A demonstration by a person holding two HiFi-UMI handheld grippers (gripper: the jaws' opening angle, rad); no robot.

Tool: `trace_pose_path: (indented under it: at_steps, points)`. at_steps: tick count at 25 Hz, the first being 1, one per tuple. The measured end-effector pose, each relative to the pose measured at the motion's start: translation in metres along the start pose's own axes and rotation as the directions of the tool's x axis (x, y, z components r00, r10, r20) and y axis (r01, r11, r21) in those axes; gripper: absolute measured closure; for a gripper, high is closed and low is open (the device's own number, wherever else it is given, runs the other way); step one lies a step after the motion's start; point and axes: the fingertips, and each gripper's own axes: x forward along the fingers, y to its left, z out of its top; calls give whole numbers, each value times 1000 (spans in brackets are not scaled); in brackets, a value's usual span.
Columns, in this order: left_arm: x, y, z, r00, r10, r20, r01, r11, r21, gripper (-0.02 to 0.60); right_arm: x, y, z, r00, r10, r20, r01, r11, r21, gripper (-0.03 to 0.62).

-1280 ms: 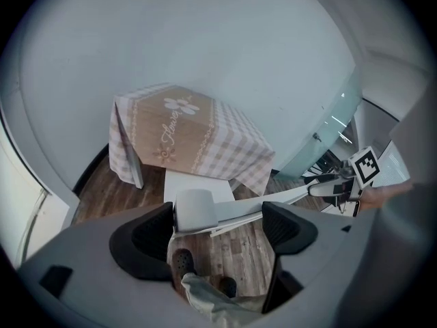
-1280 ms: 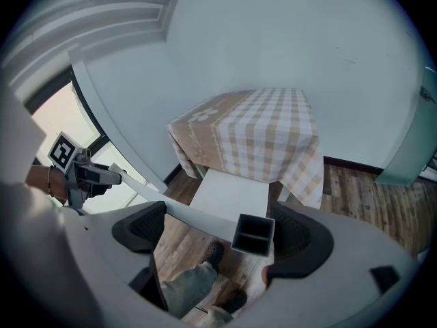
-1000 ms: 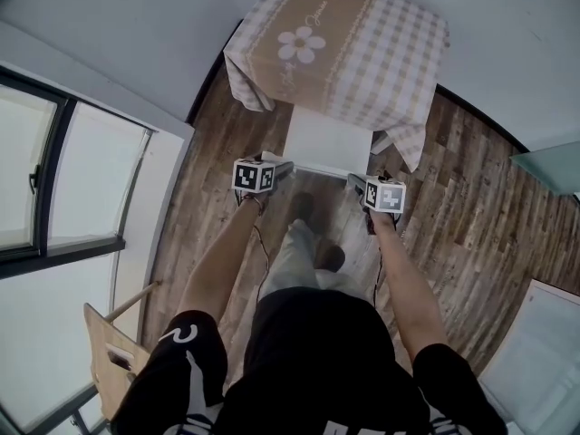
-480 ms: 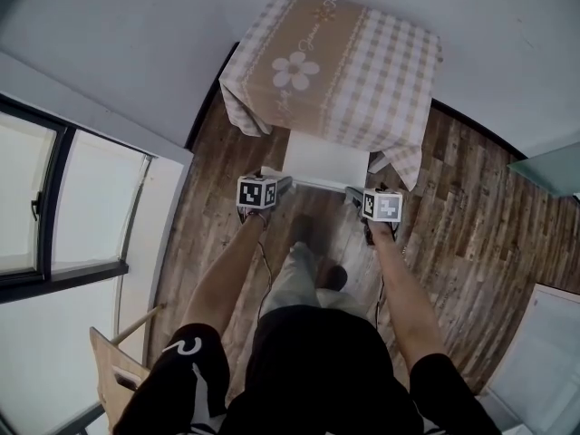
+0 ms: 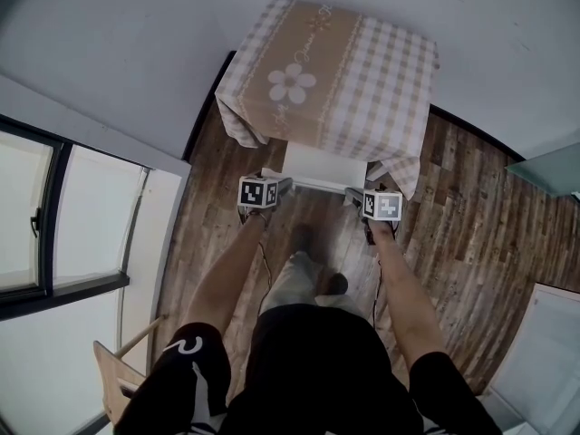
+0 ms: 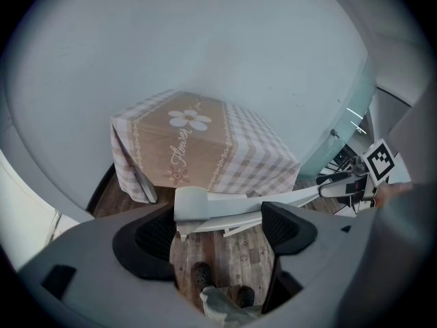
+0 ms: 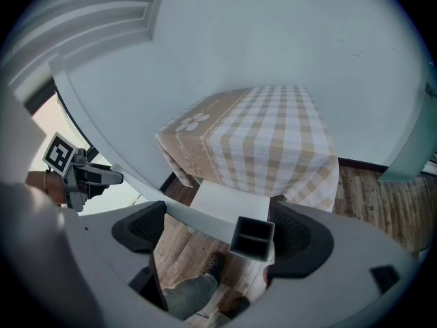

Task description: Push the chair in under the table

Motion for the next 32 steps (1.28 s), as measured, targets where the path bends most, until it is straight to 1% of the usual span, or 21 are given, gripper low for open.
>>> trace_pose_path:
  at_steps: [19, 32]
  points:
    - [50, 35, 86, 999, -36, -31, 38, 997, 64, 178, 47, -14, 70, 999, -36, 9, 35, 997, 61, 102]
    - [75, 56, 132, 997, -65, -44, 69, 992, 105, 178, 72, -16, 106, 998, -61, 27, 58, 993, 100, 101]
